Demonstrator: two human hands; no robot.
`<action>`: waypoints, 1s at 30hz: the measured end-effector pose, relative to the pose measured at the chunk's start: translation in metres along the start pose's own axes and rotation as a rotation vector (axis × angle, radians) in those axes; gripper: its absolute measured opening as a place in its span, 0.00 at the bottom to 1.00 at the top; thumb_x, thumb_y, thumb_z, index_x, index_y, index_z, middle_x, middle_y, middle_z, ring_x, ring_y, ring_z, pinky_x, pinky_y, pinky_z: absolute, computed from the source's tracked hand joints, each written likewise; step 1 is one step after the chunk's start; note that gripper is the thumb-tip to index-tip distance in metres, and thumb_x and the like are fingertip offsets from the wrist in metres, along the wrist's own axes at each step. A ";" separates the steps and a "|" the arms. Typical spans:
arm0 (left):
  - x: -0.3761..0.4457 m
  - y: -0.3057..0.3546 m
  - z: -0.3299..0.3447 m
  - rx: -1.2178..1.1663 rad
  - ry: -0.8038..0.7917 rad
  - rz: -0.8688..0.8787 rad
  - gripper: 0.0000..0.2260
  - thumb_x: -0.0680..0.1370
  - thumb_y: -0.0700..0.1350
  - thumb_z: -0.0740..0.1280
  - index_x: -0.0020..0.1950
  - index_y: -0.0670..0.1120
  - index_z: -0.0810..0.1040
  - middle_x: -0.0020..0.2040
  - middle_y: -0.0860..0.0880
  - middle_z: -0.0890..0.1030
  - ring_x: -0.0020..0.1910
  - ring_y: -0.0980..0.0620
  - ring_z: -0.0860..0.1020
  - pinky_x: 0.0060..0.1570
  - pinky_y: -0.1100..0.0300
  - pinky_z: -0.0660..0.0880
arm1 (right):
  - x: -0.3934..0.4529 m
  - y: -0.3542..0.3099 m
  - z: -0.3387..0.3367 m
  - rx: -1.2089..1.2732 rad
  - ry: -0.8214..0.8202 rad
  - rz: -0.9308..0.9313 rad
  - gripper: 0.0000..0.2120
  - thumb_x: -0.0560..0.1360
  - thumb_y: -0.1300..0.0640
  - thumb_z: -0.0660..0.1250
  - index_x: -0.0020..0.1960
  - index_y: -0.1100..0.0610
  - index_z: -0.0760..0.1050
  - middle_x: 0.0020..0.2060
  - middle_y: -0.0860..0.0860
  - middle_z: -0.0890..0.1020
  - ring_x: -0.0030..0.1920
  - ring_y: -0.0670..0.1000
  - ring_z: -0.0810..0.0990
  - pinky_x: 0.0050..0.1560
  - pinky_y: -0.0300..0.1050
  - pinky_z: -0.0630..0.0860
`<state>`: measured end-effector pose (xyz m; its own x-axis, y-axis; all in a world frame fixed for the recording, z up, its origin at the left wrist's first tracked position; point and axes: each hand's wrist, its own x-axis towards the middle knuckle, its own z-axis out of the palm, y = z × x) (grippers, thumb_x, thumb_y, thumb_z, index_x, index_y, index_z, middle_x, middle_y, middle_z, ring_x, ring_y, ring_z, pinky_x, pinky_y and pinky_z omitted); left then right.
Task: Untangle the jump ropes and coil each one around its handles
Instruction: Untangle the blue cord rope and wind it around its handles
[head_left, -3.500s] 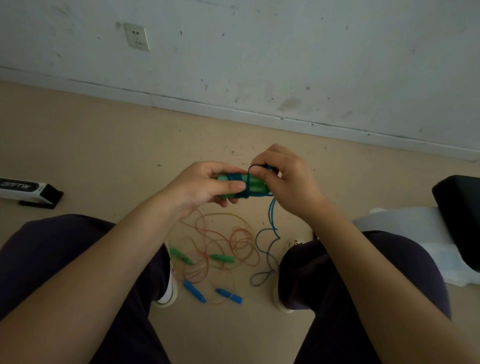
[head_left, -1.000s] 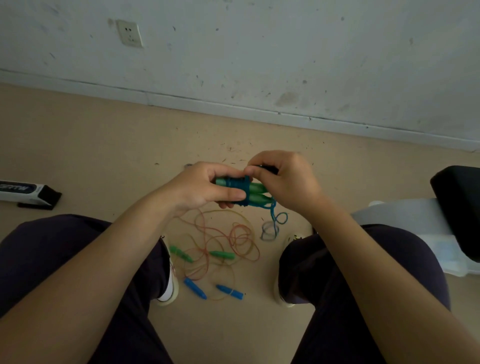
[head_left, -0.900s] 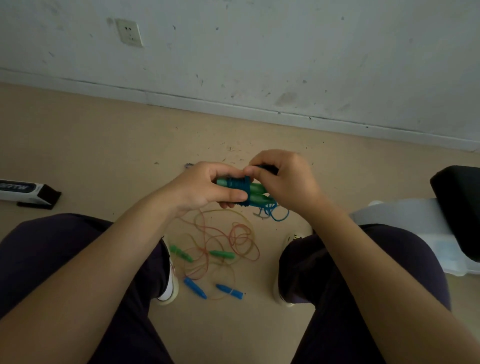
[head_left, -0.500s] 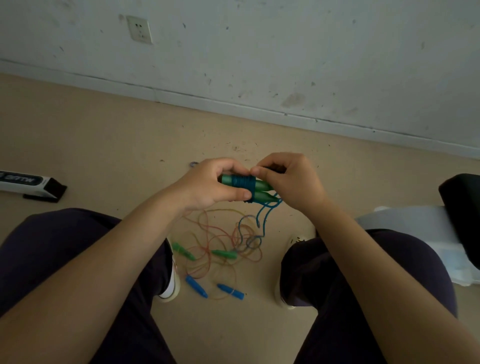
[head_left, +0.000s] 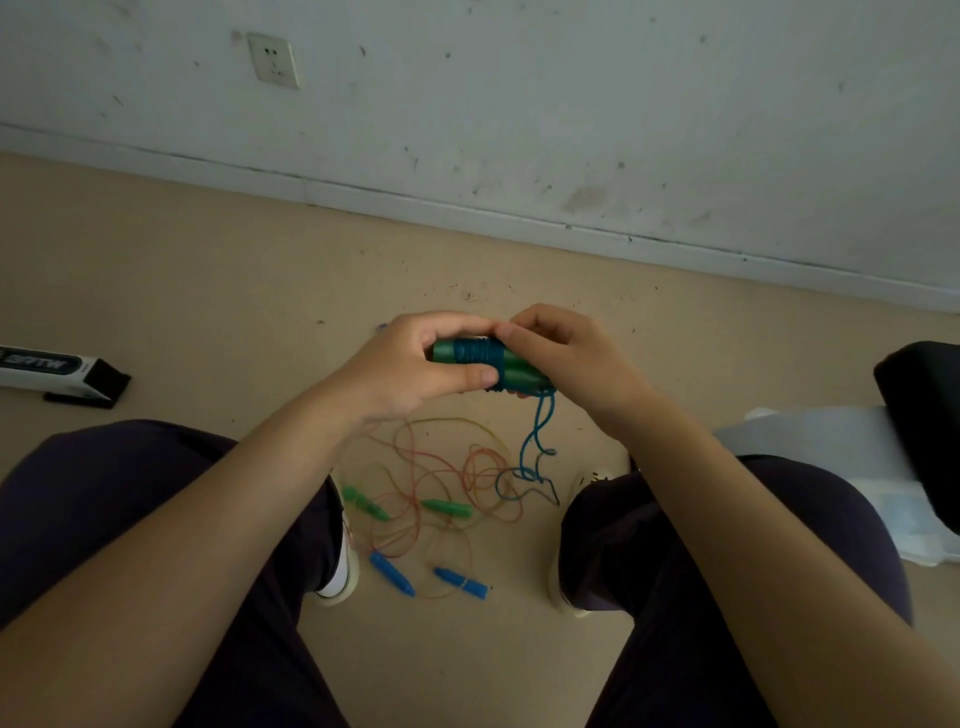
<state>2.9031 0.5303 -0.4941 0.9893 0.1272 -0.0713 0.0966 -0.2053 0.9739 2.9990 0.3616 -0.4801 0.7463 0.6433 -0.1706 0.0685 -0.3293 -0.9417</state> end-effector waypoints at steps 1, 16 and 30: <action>0.001 0.000 0.001 -0.021 0.018 0.010 0.18 0.74 0.39 0.75 0.56 0.60 0.81 0.50 0.56 0.85 0.47 0.59 0.83 0.52 0.60 0.78 | -0.001 -0.002 0.001 0.062 -0.023 0.013 0.08 0.78 0.53 0.68 0.48 0.58 0.79 0.40 0.58 0.83 0.37 0.53 0.82 0.43 0.50 0.81; 0.008 0.003 -0.004 -0.204 0.419 -0.033 0.11 0.79 0.39 0.69 0.59 0.50 0.77 0.49 0.48 0.84 0.38 0.52 0.83 0.40 0.61 0.80 | 0.001 0.002 0.012 -0.076 -0.057 -0.020 0.07 0.80 0.56 0.65 0.44 0.54 0.77 0.23 0.42 0.69 0.24 0.42 0.65 0.27 0.36 0.63; 0.006 0.001 -0.001 0.114 0.102 -0.108 0.12 0.76 0.38 0.73 0.55 0.53 0.81 0.44 0.48 0.84 0.33 0.57 0.80 0.35 0.64 0.77 | -0.006 -0.005 0.001 -0.246 -0.004 -0.281 0.10 0.78 0.62 0.66 0.39 0.64 0.76 0.24 0.42 0.70 0.25 0.41 0.67 0.29 0.31 0.61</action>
<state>2.9093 0.5316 -0.4936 0.9568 0.2514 -0.1462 0.2192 -0.2928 0.9307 2.9933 0.3601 -0.4744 0.6733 0.7346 0.0835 0.4282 -0.2954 -0.8540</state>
